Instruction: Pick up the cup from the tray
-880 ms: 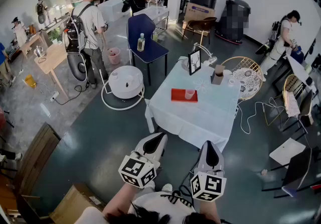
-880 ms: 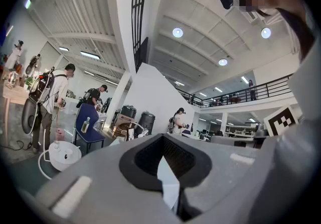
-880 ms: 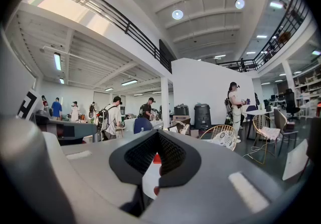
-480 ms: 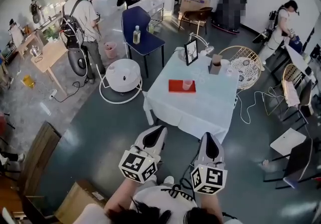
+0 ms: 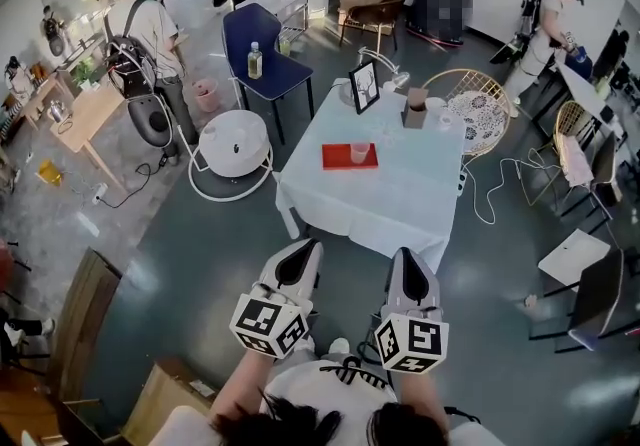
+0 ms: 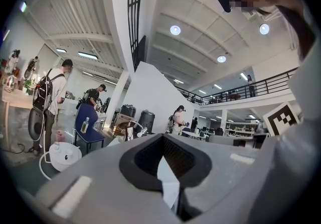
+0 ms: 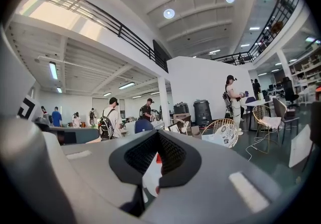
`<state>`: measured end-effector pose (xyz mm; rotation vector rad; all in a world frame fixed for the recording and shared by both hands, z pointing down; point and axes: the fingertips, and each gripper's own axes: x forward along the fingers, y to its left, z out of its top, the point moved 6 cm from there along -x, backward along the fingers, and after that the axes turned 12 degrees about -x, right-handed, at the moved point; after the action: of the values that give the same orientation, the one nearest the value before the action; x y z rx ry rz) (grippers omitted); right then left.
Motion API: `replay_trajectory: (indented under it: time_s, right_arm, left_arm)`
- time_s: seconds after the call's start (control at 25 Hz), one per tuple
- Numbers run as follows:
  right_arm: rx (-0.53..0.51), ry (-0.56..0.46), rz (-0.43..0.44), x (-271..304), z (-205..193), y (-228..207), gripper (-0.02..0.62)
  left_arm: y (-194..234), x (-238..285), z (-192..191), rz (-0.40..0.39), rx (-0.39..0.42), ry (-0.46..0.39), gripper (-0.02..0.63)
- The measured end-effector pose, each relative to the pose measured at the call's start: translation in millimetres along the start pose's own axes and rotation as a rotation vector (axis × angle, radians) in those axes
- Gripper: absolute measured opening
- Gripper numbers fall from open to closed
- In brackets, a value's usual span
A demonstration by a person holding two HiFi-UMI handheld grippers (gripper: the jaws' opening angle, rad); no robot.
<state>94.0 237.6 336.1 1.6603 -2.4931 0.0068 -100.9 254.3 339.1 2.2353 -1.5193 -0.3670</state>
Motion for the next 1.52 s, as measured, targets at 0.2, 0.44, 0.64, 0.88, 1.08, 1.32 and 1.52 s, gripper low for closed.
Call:
replay_trajectory:
  time_s: [0.2,0.44,0.64,0.88,1.08,1.32,1.52]
  right_arm:
    - [0.054,-0.012,0.083,3,0,-4,0.082]
    - [-0.016,-0.009,0.093,3,-2,-7,0.138]
    - [-0.016,-0.002,0.097,2,-3,-16,0.135]
    - [-0.023,0.005,0.127,5,-9,-29,0.138]
    - [-0.034,0.038,0.157,13,-17,-35,0.143]
    - [-0.037,0.030,0.160,29,-17,-40,0.144]
    - [-0.044,0.029,0.154,46,-15,-43,0.146]
  left_arm:
    - [-3,4,-4,-0.006,0.007,0.017,0.000]
    - [-6,10,-13,0.005,0.005,0.045,0.000]
    - [-14,16,-12,0.021,0.022,0.046,0.000]
    - [-21,24,-21,0.032,0.020,0.072,0.000]
    - [-19,28,-26,0.076,0.026,0.066,0.000]
    - [-13,41,-24,0.087,0.054,0.062,0.000]
    - [-3,58,-21,0.081,0.055,0.064,0.000]
